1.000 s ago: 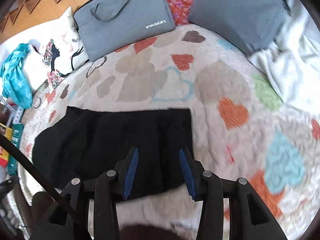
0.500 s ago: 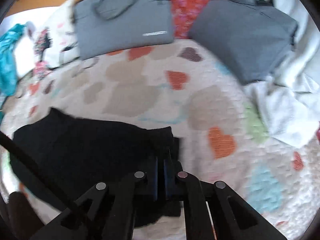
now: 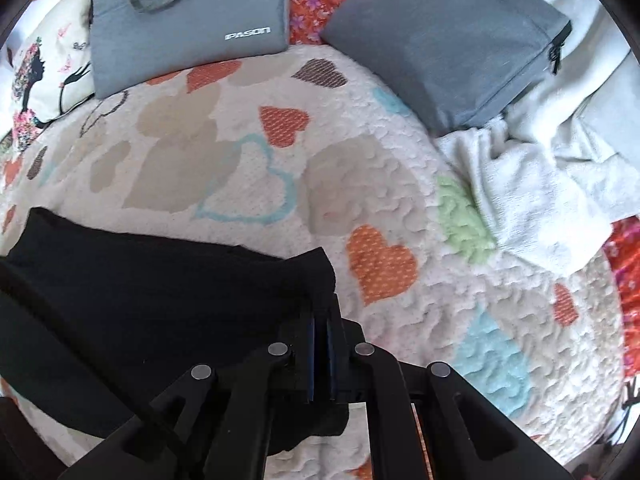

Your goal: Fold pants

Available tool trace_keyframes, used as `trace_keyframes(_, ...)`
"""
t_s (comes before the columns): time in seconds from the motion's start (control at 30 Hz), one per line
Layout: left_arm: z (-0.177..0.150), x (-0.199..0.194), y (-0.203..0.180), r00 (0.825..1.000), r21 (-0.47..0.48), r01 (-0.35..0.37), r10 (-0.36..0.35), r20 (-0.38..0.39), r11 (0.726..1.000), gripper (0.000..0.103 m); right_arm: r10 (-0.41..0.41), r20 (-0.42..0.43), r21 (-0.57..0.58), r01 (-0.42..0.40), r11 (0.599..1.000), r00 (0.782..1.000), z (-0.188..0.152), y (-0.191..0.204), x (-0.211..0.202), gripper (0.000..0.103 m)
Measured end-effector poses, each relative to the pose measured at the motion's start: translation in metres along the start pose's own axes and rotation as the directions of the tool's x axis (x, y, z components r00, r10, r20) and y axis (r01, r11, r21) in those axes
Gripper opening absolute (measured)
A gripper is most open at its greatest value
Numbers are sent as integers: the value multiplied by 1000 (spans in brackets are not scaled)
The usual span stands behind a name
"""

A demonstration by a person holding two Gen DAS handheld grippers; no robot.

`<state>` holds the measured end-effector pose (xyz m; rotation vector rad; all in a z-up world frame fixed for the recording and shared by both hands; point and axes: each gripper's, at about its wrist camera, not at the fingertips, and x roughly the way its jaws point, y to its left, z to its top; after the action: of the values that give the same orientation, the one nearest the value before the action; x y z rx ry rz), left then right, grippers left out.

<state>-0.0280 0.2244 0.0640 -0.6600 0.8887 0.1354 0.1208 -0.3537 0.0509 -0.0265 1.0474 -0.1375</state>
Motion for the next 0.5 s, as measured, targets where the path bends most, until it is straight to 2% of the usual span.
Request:
trace_keyframes(0.1, 19, 20, 8, 999, -35, -30, 31, 20, 999, 52, -26, -23, -48, 25, 999, 999, 0, 10, 7, 4)
trace_keyframes(0.2, 32, 52, 1, 996, 8, -93, 93, -15, 996, 52, -55, -38, -90, 52, 995, 998, -2, 21, 14, 4)
trace_keyframes(0.27, 35, 77, -6, 982, 65, -174, 178, -61, 983, 52, -49, -45, -88, 45, 995, 998, -3, 22, 16, 6)
trace_keyframes(0.3, 32, 90, -9, 965, 109, -230, 241, -102, 967, 50, -33, -52, -82, 28, 996, 998, -4, 20, 16, 7)
trace_keyframes(0.33, 29, 95, -9, 955, 128, -257, 272, -121, 958, 34, -20, -57, -70, 16, 997, 998, -4, 16, 15, 11)
trace_keyframes(0.43, 24, 91, -6, 955, 133, -240, 259, -144, 961, 23, -14, -44, 0, 14, 1000, 999, -4, 2, -1, 33)
trace_keyframes(0.47, 22, 89, -4, 955, 130, -234, 253, -156, 963, 13, -26, -22, 32, 26, 999, 999, -3, -2, -10, 43)
trace_keyframes(0.5, 21, 88, -3, 952, 128, -238, 257, -168, 963, 5, -57, 19, 61, 56, 997, 998, 0, -4, -23, 48)
